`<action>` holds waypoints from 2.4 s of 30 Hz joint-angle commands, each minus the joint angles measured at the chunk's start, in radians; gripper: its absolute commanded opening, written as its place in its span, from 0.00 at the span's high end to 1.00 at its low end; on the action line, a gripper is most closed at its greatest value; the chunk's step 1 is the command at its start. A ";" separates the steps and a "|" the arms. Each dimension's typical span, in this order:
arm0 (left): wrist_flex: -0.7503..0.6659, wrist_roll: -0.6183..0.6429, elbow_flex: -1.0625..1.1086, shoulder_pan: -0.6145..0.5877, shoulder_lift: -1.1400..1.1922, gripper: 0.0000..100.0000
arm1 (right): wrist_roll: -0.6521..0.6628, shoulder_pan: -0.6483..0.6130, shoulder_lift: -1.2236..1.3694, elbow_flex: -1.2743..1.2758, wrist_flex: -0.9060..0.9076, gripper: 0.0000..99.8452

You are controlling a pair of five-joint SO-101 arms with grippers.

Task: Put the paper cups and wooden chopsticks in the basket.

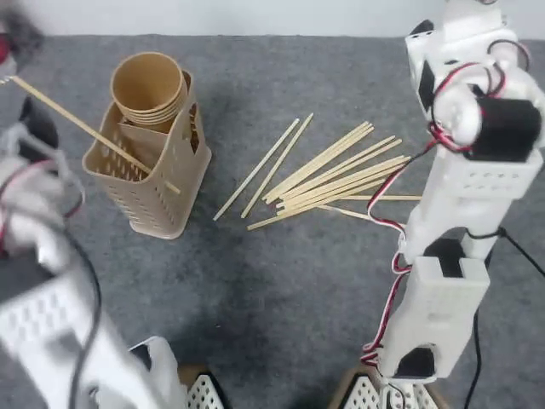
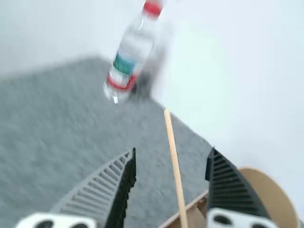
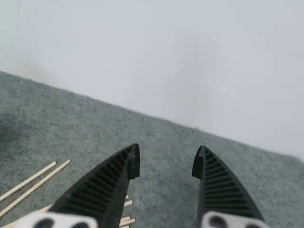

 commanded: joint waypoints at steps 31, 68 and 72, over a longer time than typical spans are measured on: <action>-0.143 0.071 -0.220 0.112 0.419 0.99 | -0.014 -0.041 -0.104 0.310 0.041 0.81; 0.097 -0.222 -0.205 0.161 0.206 0.99 | -0.008 -0.073 -0.124 0.749 0.044 0.99; 0.044 -0.293 -0.093 0.130 0.201 0.99 | 0.072 -0.130 -0.211 0.988 0.044 0.99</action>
